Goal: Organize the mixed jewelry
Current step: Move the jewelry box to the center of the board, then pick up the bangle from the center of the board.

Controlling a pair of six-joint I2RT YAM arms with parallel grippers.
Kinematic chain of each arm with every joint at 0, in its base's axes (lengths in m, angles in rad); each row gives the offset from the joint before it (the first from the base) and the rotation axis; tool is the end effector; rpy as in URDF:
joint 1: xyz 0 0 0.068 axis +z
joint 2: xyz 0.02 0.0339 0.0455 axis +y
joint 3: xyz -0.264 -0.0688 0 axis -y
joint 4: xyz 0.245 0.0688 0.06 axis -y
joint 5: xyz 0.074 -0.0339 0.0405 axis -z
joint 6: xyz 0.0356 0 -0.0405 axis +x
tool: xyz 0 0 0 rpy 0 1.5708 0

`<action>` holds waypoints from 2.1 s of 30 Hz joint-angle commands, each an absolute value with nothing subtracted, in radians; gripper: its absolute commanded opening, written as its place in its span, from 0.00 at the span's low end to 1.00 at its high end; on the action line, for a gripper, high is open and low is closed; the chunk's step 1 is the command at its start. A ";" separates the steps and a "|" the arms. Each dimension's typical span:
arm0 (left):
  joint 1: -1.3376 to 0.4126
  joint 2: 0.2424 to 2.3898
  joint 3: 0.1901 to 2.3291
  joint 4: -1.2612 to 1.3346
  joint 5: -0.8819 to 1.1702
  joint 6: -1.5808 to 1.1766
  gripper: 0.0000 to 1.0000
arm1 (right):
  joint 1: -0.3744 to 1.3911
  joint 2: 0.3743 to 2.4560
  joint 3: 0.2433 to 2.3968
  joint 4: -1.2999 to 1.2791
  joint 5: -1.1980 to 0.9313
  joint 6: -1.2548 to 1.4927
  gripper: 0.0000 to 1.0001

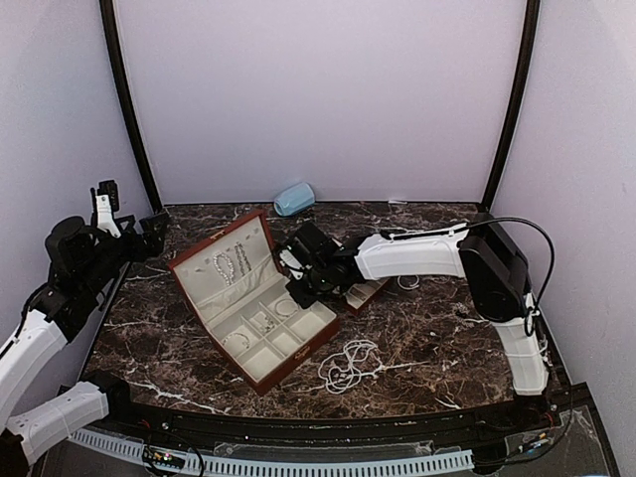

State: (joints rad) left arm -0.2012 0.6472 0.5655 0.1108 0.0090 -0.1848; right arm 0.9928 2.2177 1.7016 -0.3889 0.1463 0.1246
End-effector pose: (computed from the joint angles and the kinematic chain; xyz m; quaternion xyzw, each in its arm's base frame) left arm 0.1646 -0.0339 0.3157 0.0089 0.6967 -0.1407 0.7034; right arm 0.2717 0.4070 0.1695 -0.3748 0.8652 0.1142 0.3130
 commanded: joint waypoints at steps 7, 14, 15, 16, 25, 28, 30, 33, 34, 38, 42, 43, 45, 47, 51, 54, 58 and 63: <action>-0.206 0.588 0.605 0.097 -0.053 -0.177 0.99 | 1.057 2.168 1.634 -0.298 0.080 -0.095 0.04; -0.206 0.623 0.676 0.047 -0.062 -0.161 0.99 | 1.062 2.146 1.651 -0.277 0.070 -0.090 0.25; -0.206 0.625 0.672 0.053 -0.065 -0.160 0.99 | 1.062 2.136 1.654 -0.273 0.075 -0.081 0.32; -0.206 0.626 0.670 0.057 -0.067 -0.160 0.99 | 1.061 2.122 1.655 -0.268 0.081 -0.071 0.40; -0.202 0.735 0.748 0.011 -0.072 -0.185 0.99 | 0.989 1.878 1.554 -0.308 0.177 0.155 0.69; -0.167 0.803 0.780 0.006 -0.045 -0.201 0.99 | 0.917 1.812 1.488 -0.394 0.241 0.284 0.67; -0.118 0.834 0.786 0.013 0.014 -0.228 0.99 | 0.863 1.772 1.447 -0.468 0.282 0.369 0.65; -0.015 0.867 0.781 0.030 0.136 -0.276 0.99 | 0.784 1.733 1.376 -0.566 0.347 0.480 0.60; -0.009 0.877 0.775 0.038 0.144 -0.276 0.99 | 0.760 1.724 1.351 -0.589 0.361 0.512 0.59; -0.003 0.876 0.740 0.068 0.112 -0.221 0.99 | 0.663 1.705 1.268 -0.629 0.365 0.591 0.55; -0.003 0.857 0.720 0.071 0.094 -0.203 0.99 | 0.571 1.735 1.227 -0.627 0.374 0.619 0.50; -0.003 0.851 0.713 0.072 0.092 -0.203 0.99 | 0.557 1.752 1.228 -0.622 0.373 0.615 0.48; -0.003 0.844 0.706 0.072 0.078 -0.202 0.99 | 0.535 1.790 1.246 -0.613 0.368 0.599 0.45; -0.003 0.839 0.703 0.068 0.058 -0.199 0.99 | 0.524 1.840 1.295 -0.615 0.367 0.575 0.44; -0.003 0.840 0.701 0.068 0.055 -0.199 0.99 | 0.522 1.933 1.387 -0.634 0.380 0.538 0.40; -0.003 0.841 0.702 0.067 0.058 -0.200 0.99 | 0.519 1.981 1.423 -0.654 0.429 0.530 0.35; -0.003 0.833 0.701 0.066 0.046 -0.198 0.99 | 0.500 2.014 1.425 -0.653 0.418 0.543 0.33; -0.003 0.834 0.703 0.069 0.051 -0.200 0.99 | 0.497 2.040 1.425 -0.633 0.369 0.544 0.29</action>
State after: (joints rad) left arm -0.0074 0.8532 0.7151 0.0399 0.0586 -0.2127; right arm 0.5037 2.0151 1.4025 -0.6365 0.3885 0.5385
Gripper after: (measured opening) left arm 0.989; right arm 0.305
